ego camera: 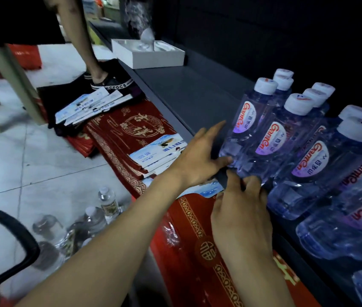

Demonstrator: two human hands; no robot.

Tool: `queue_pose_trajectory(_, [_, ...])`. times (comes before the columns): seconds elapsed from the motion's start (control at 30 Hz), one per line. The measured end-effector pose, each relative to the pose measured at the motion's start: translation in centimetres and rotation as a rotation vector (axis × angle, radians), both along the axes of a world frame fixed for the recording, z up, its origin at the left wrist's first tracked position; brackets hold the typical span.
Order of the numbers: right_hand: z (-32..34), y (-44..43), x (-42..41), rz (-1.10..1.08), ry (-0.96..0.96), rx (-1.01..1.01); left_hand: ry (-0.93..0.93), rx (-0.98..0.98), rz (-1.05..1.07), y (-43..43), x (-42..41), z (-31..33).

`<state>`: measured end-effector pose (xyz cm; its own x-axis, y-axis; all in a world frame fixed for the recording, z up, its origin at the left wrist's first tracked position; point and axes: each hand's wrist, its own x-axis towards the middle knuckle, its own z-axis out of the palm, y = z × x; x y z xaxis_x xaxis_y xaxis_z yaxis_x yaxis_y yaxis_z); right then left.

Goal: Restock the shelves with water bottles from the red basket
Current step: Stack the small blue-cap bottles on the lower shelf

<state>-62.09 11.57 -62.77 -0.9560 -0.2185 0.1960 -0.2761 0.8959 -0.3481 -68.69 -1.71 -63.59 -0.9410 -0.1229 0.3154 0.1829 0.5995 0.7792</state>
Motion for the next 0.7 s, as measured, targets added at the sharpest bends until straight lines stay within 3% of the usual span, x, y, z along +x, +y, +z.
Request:
queue_pose_trajectory(0.1, [0.6,-1.6,0.9,0.074,-0.078,0.072,-0.047,-0.354,0.210,-2.1,2.9,0.7])
queue_pose_trajectory(0.3, [1.3,-6.9,3.5,0.211,-0.070,-0.050,-0.127,-0.598,0.463,-4.9,11.4,3.2])
queue_pose_trajectory(0.47, [-0.1,-13.4,8.0,0.470,-0.046,-0.081,-0.151,-0.713,0.690,-11.5,22.7,3.8])
queue_pose_trajectory(0.6, [-1.5,-18.2,12.4,0.751,-0.037,-0.073,-0.374,-0.721,0.850,-17.5,33.3,1.6])
queue_pose_trajectory(0.7, [-2.8,-21.6,15.7,0.934,-0.139,-0.132,-0.536,-0.630,0.944,-21.1,40.3,-1.5])
